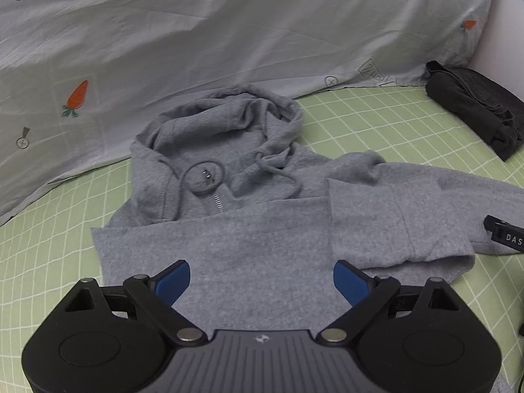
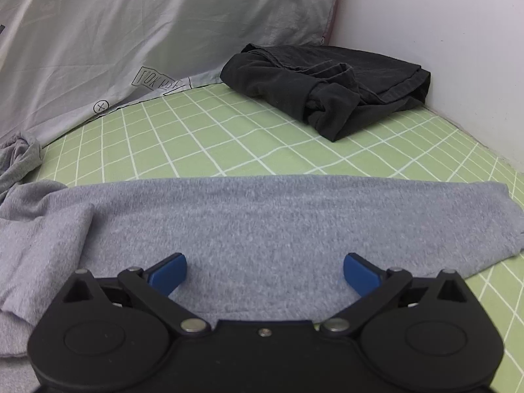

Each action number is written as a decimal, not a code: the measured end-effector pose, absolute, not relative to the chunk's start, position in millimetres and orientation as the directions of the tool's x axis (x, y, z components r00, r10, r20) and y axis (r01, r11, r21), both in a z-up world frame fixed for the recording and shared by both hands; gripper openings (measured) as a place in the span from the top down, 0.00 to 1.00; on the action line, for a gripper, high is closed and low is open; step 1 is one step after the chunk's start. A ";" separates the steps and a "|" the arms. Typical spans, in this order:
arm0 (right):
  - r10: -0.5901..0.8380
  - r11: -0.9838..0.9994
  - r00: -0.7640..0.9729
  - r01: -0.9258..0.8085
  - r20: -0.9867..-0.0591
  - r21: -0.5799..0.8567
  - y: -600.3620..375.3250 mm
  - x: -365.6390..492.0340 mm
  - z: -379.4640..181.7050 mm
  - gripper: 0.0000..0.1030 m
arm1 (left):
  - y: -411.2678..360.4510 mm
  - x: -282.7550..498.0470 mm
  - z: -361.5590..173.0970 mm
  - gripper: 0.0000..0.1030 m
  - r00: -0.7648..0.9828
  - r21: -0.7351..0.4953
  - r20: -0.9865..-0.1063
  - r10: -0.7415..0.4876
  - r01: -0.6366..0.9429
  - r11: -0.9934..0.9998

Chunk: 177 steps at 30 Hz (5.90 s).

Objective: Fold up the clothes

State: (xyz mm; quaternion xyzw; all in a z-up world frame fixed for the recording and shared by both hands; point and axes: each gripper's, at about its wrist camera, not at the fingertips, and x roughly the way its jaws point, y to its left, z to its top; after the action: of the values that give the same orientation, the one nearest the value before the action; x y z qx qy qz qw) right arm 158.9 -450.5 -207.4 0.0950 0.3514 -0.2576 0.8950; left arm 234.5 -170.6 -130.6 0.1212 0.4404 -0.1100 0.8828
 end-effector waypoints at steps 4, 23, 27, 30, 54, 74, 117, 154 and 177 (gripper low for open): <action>-0.420 0.848 0.653 0.530 -0.630 -0.016 -450.7 157.6 -213.7 0.00 | -208.9 240.1 -144.5 0.11 0.575 0.118 -0.803 -0.159 0.415 0.902; -0.418 0.850 0.656 0.527 -0.629 -0.015 -451.6 162.6 -214.3 0.00 | -211.1 254.0 -169.2 0.85 0.525 -0.053 -0.815 -0.244 0.352 0.934; -0.417 0.850 0.656 0.526 -0.629 -0.015 -451.9 162.7 -214.4 0.00 | -194.2 241.4 -152.1 0.86 0.585 -0.003 -0.781 -0.216 0.343 0.939; -0.417 0.850 0.656 0.526 -0.629 -0.015 -451.9 162.7 -214.5 0.00 | -175.3 230.8 -139.4 0.86 0.637 0.066 -0.753 -0.163 0.320 0.945; -0.415 0.851 0.658 0.524 -0.629 -0.013 -452.3 163.2 -214.4 0.00 | -38.9 217.2 -142.7 0.34 0.514 0.182 -0.829 0.221 -0.126 0.975; -0.647 0.607 0.436 0.791 -0.626 -0.076 -614.6 89.1 -215.6 0.00 | -112.1 210.1 -141.6 0.21 0.531 0.246 -0.835 0.142 0.129 0.961; 0.356 0.132 0.876 0.299 -0.327 0.945 -464.7 186.9 -260.9 0.94 | -76.5 209.8 -147.8 0.21 0.492 0.159 -0.859 0.144 -0.011 0.987; -0.267 0.926 0.642 0.377 -0.719 -0.007 -409.3 176.1 -209.3 0.00 | -200.5 255.4 -147.1 0.39 0.566 -0.020 -0.784 -0.255 0.387 0.922; -0.236 0.953 0.652 0.300 -0.720 -0.040 -389.9 177.7 -200.7 0.00 | -141.3 226.1 -77.2 0.97 0.758 -0.100 -0.608 -0.237 0.223 0.970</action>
State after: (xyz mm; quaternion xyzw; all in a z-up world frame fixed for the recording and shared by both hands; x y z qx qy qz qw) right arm 177.7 -389.9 -200.7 0.0415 0.3899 -0.1475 0.9080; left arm 226.1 -141.3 -77.2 -0.0106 0.3254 -0.1226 0.9375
